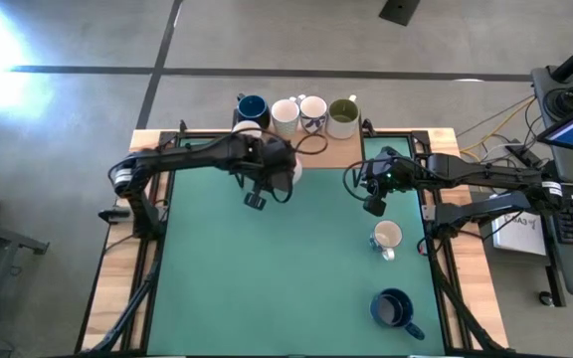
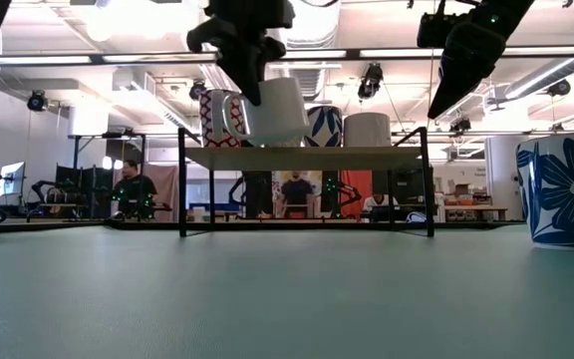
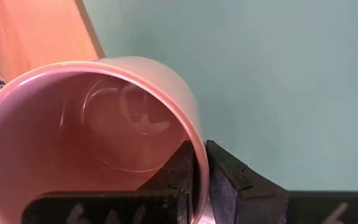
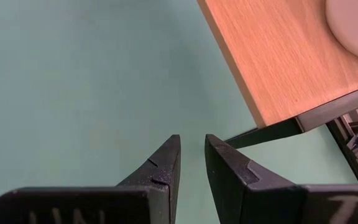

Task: Place coffee mugs
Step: Put the brown mug on the shelf

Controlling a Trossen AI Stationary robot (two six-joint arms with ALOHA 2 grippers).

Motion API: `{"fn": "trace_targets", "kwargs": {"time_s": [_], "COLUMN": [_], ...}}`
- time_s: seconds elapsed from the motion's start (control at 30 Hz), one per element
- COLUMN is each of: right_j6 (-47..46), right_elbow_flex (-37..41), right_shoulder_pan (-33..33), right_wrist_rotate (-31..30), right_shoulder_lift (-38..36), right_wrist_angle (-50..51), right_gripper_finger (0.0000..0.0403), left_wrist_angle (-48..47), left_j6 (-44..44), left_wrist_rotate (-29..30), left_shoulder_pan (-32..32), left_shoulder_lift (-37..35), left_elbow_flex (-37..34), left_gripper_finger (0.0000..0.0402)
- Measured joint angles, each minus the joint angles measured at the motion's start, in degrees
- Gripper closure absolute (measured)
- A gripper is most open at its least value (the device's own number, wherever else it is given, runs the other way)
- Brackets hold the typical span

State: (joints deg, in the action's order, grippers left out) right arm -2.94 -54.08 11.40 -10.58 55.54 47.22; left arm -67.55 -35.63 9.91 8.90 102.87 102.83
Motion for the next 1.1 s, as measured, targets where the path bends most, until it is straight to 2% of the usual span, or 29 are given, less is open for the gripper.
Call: {"fn": "trace_targets", "kwargs": {"time_s": [0.4, 0.63, 1.1], "right_j6": [0.0, 0.0, 0.0], "right_elbow_flex": [0.0, 0.0, 0.0], "right_shoulder_pan": [-0.01, -0.01, 0.0], "right_wrist_rotate": [-0.01, 0.0, 0.0], "right_shoulder_lift": [0.0, 0.0, 0.0], "right_wrist_angle": [0.0, -0.01, -0.02], "right_gripper_finger": [0.0339, 0.0339, 0.0339], "left_wrist_angle": [-0.43, -3.72, -3.05], "left_j6": [0.16, 0.4, 1.78], "left_wrist_rotate": [0.14, 0.25, 1.8], "left_shoulder_pan": [2.66, 3.16, 5.19], "left_shoulder_lift": [3.71, 3.69, 3.6], "left_elbow_flex": [5.27, 5.92, 5.92], "left_gripper_finger": [0.039, 0.039, 0.039]}}
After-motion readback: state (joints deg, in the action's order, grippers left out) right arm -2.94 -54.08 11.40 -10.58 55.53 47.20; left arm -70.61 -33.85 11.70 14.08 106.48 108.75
